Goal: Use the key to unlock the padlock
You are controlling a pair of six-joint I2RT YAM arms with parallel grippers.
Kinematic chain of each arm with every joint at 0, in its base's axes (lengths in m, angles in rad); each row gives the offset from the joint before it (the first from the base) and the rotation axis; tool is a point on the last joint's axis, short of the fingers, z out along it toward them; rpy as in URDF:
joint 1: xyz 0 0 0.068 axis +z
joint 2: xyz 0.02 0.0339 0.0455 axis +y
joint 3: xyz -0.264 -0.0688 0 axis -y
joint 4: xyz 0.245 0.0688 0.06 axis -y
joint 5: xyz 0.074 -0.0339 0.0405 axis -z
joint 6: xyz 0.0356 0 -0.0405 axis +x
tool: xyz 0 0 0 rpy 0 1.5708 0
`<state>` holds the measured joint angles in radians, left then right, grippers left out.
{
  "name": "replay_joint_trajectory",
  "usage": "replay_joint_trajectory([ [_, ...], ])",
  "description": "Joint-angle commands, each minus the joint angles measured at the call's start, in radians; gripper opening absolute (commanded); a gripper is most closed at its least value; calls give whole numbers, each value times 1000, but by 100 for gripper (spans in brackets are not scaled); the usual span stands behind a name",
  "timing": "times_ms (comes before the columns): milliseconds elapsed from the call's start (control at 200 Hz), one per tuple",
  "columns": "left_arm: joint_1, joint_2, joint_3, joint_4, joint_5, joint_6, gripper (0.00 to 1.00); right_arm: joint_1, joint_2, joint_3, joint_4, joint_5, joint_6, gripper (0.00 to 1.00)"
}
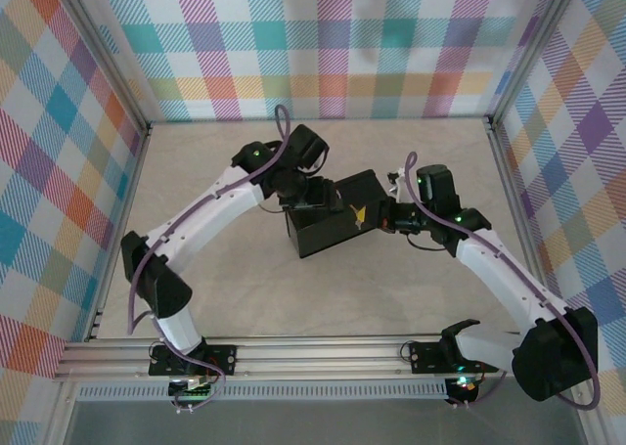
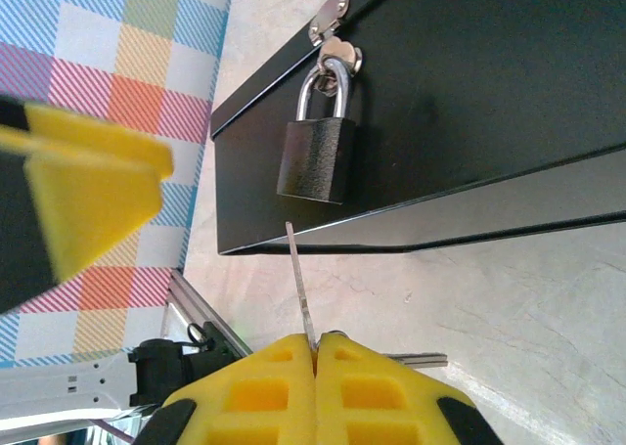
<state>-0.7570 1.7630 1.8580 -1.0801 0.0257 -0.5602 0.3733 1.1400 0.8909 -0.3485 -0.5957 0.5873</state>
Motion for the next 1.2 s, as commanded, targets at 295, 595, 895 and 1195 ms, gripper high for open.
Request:
replay_joint_trajectory([
  [295,9,187,145,4,4,36,63,0,-29,-79,45,-62,48,3],
  [595,-3,190,128,44,86,-7,63,0,-36,-84,31,-42,44,3],
  [895,-9,174,131,77,137,-48,62,1,-35,-89,42,-43,53,3],
  [1195,-5,149,188,10,48,56,62,-6,-51,-84,2,-37,36,3],
])
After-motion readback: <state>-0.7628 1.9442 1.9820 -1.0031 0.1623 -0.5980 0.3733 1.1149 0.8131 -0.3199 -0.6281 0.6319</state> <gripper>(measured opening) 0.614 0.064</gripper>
